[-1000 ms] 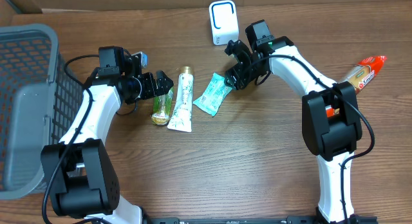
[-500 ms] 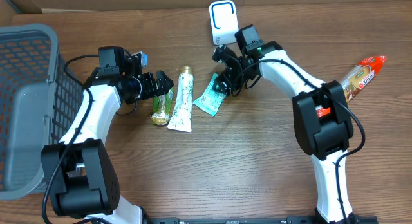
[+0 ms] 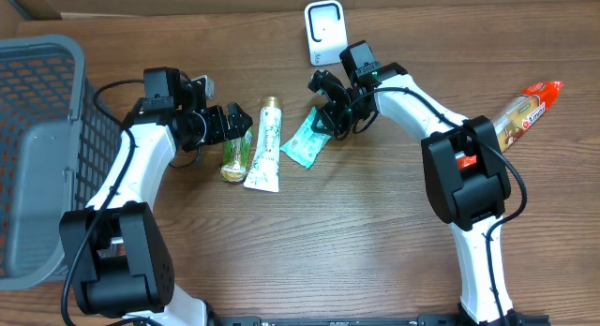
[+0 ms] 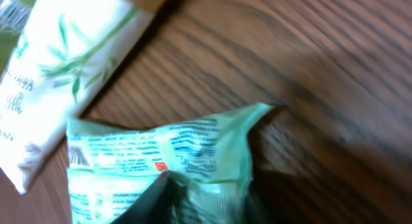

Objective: Scan the item barcode
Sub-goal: 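Lift the mint-green packet up toward the white scanner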

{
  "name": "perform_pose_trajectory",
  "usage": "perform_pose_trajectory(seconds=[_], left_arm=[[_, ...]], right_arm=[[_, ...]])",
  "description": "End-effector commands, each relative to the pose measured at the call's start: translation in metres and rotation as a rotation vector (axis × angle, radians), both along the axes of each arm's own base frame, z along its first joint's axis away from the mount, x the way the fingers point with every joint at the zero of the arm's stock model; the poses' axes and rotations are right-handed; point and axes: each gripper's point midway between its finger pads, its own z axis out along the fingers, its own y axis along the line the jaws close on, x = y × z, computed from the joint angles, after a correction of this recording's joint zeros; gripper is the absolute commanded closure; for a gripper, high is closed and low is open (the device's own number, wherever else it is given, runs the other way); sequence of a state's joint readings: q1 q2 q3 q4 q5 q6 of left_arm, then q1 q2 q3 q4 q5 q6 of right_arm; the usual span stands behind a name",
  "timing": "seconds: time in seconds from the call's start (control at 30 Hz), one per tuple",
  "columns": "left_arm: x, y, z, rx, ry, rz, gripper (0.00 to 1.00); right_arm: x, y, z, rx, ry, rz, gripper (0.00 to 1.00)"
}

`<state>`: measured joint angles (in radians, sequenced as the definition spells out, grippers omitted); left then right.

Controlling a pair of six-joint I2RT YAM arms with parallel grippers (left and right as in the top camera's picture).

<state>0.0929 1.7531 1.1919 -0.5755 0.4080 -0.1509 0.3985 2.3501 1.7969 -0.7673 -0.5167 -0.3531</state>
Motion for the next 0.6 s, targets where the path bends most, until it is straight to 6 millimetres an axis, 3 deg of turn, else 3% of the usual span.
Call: perform_pose_trajectory(seconds=[0.0, 0.1, 0.23, 0.4, 0.43, 0.57], left_arm=[[0.004, 0.002, 0.004, 0.005, -0.016, -0.002, 0.00], [0.004, 0.002, 0.004, 0.005, -0.016, -0.002, 0.00], [0.004, 0.002, 0.004, 0.004, -0.016, -0.003, 0.01], [0.004, 0.002, 0.004, 0.005, -0.016, -0.002, 0.00], [0.004, 0.002, 0.004, 0.004, -0.016, -0.003, 0.00], [0.004, 0.002, 0.004, 0.005, -0.016, -0.002, 0.00]], right_arm=[[-0.011, -0.008, -0.026, -0.053, 0.107, -0.070, 0.85], [-0.018, -0.010, -0.027, -0.058, 0.181, -0.133, 0.96], [-0.024, -0.005, -0.003, 0.070, 0.288, -0.140, 0.96], [-0.004, -0.025, 0.066, 0.332, 0.337, -0.171, 0.96], [0.010, -0.045, 0.088, 0.363, 0.318, -0.235, 0.96], [0.026, -0.083, 0.133, 0.385, 0.209, -0.305, 0.96]])
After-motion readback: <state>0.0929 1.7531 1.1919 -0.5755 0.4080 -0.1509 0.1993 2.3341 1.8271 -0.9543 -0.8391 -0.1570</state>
